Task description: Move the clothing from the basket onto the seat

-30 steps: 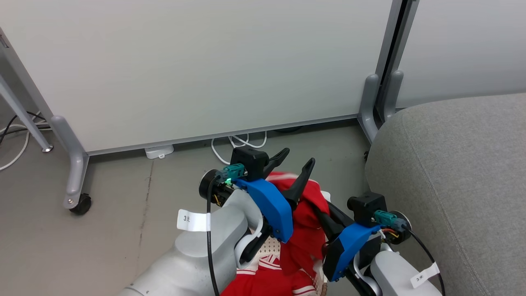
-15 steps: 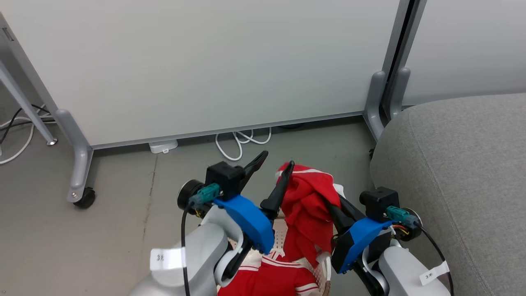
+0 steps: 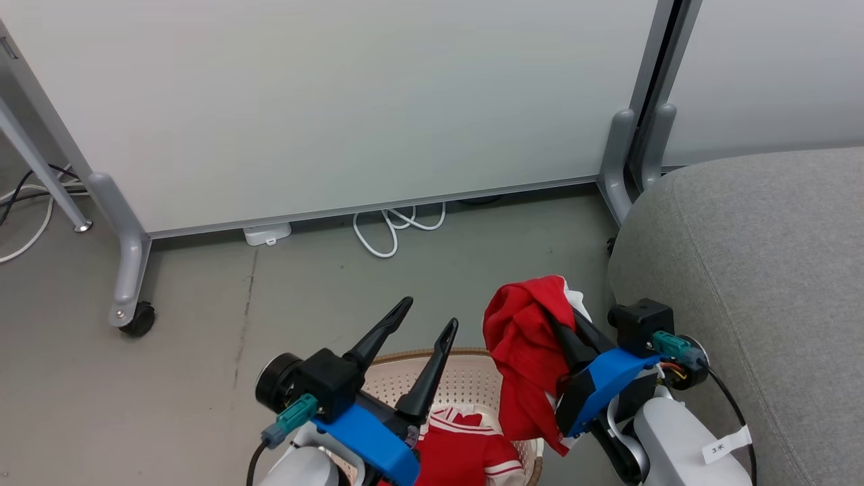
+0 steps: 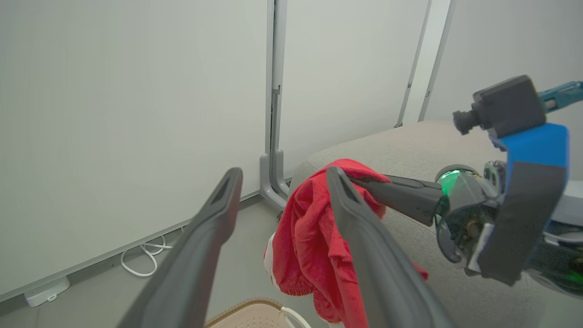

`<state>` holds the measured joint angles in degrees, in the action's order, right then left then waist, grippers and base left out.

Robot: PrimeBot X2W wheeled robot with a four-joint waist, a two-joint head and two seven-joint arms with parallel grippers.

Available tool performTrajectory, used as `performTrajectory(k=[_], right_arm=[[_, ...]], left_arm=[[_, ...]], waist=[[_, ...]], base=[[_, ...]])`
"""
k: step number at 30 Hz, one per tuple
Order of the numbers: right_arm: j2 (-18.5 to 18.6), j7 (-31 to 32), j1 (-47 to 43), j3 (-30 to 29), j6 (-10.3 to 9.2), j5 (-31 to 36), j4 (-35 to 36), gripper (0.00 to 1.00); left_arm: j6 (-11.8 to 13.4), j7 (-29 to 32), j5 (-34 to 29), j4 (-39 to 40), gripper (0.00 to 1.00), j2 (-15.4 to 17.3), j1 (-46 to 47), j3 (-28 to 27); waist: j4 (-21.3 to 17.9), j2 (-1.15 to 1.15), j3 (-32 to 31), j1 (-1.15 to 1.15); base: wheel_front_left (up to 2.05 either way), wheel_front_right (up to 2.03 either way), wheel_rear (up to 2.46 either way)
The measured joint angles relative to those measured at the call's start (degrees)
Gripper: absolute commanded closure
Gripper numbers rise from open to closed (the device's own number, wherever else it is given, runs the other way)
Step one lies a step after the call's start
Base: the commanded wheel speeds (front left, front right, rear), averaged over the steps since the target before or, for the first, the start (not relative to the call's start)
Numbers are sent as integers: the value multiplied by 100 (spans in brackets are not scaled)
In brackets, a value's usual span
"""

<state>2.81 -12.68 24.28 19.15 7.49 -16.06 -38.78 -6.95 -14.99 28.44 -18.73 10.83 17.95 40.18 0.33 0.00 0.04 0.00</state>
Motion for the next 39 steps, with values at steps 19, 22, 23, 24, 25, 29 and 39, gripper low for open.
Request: performTrajectory(k=[19,22,23,24,25,29,39], right_arm=[[0,26,-79,-40,0,29,87,100],[0,30,-79,-26,0,27,97,100],[0,34,-79,-19,0,27,99,100],[0,34,-79,-13,0,26,99,100],[0,34,-79,-11,0,26,99,100],[0,36,-73,-18,0,26,112,100],[0,43,-14,32,0,-22,154,100]], left_arm=[[-46,-1,-215,392,0,-9,-977,-600],[-46,-1,-214,388,0,-4,-985,-601],[-46,-1,-213,386,0,-5,-985,-611],[-46,-1,-213,385,0,-7,-985,-624],[-46,-1,-212,382,0,-8,-986,-644],[-46,-1,-212,365,0,-7,-999,-671],[-47,-1,-234,343,0,-4,-949,-625]], waist=[[-1,0,-46,0],[-24,0,-39,0],[-36,0,-36,0],[-52,0,-32,0],[-74,0,-28,0],[-214,0,-6,0],[-901,0,116,0]], base=[[0,0,0],[0,0,0],[0,0,0],[0,0,0],[0,0,0],[0,0,0],[0,0,0]])
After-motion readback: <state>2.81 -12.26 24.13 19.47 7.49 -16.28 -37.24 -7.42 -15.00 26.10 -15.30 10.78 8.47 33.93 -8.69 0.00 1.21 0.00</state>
